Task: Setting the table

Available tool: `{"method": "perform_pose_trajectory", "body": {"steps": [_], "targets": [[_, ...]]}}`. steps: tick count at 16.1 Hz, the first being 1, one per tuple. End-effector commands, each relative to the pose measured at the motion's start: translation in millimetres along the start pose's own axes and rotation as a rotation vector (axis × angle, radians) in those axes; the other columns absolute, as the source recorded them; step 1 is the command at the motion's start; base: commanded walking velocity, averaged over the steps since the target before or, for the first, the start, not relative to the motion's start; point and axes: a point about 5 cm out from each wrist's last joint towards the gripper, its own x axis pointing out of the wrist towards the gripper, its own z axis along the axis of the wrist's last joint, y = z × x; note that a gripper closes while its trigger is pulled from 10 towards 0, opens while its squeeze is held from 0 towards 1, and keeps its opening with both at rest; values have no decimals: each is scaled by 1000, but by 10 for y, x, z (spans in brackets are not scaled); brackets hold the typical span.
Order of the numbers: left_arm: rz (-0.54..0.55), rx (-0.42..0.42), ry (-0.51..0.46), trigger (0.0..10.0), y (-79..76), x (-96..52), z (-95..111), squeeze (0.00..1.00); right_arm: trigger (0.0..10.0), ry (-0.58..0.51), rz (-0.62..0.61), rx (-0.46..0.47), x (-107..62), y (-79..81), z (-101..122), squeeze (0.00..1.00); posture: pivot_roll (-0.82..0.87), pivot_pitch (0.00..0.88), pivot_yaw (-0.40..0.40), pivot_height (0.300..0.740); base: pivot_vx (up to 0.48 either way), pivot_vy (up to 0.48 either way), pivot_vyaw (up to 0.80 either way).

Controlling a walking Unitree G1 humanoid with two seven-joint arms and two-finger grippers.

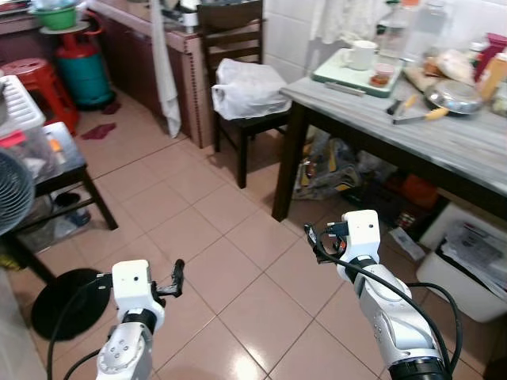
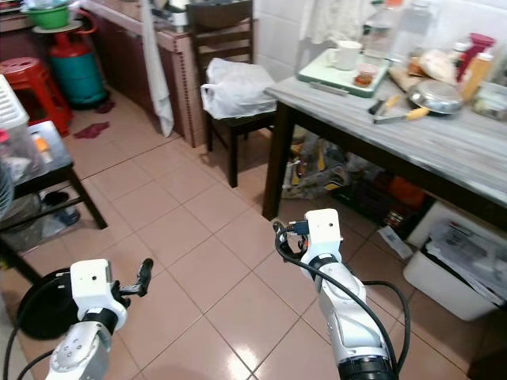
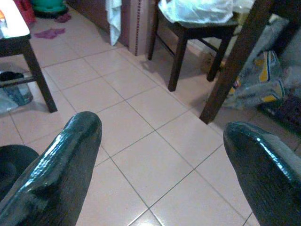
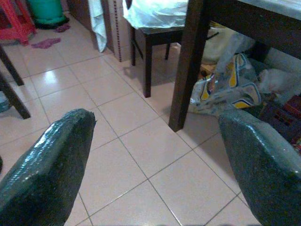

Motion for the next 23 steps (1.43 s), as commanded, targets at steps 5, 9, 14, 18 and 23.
{"method": "perform_pose_trajectory", "body": {"steps": [5, 9, 14, 18, 23], "targets": [[-3, 7, 4, 10000, -5, 29, 3, 0, 10000, -4, -21, 7, 7, -31, -5, 0, -167, 0, 32, 740, 0, 0, -800], [6, 6, 10, 10000, 13, 37, -16, 0, 10000, 0, -11, 7, 7, 1, -16, 0, -167, 0, 20, 740, 0, 0, -800], [10, -11, 11, 10000, -37, 34, -44, 0, 10000, 0, 0, -9, 25, -23, 11, 0, -164, 0, 3, 740, 0, 0, -800], [4, -13, 12, 10000, -35, 48, -49, 0, 10000, -3, 2, -11, 44, -22, 21, 0, -167, 0, 7, 740, 0, 0, -800], [-18, -2, 8, 10000, -47, 64, -31, 0, 10000, -13, -10, 1, 24, -14, 13, 0, -174, 0, 23, 740, 0, 0, -630]]}}
